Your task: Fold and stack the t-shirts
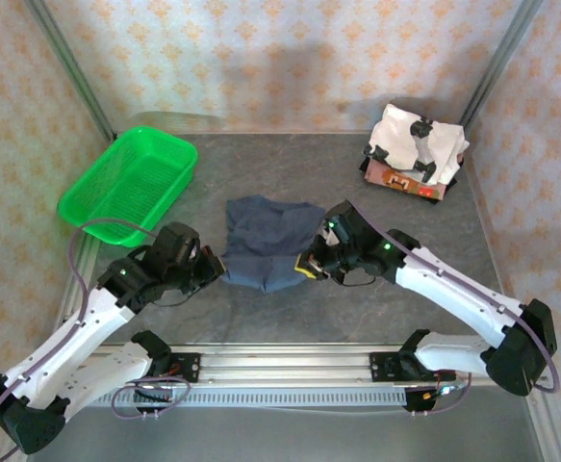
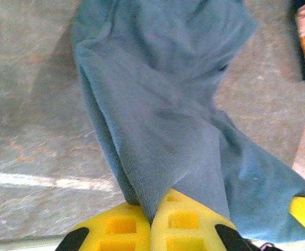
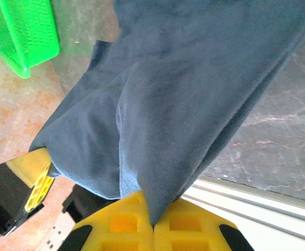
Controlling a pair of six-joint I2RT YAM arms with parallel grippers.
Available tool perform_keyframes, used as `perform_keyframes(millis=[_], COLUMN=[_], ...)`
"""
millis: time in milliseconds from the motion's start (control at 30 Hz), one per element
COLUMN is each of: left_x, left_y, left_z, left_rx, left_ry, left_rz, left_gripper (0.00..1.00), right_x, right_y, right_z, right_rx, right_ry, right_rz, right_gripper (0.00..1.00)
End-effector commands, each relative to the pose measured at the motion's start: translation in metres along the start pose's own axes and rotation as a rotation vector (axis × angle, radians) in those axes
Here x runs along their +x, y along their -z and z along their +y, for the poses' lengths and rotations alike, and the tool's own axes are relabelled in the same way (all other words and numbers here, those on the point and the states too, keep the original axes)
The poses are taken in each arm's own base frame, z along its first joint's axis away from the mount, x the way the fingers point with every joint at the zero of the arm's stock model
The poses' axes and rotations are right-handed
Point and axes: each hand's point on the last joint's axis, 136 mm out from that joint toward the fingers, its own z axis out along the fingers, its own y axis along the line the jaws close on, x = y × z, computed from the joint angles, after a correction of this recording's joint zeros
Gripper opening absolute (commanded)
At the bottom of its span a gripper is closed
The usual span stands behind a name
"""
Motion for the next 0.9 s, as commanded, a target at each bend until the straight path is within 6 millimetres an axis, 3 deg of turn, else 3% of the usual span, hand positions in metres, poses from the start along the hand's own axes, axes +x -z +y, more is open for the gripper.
perform_keyframes(millis=[0, 333, 567, 867], left_x=[-0.017, -0.062, -0.084, -0.112], left_y=[0.003, 0.004, -0.013, -0.041], left_z=[-0.016, -0.037, -0.056, -0.062], left_rx=[0.021, 0.047, 0.047, 0.018], left_ry=[-0.010, -0.003, -0.032, -0.045], left_rz=[-0.035, -0.063, -0.045, -0.011], left_gripper=[0.00, 0.00, 0.00, 0.00], right_x=[-0.009, -0.050, -0.075, -0.105], right_y=[0.002, 0.017, 0.013, 0.006], right_z=[0.000, 0.016, 0.016, 0.007], right_rx=[0.045, 0.027, 0.025, 0.019], right_ry=[-0.020, -0.031, -0.055, -0.103], right_rz=[-0.011, -0.047, -0.037, -0.034], right_gripper=[0.00, 0.00, 0.00, 0.00])
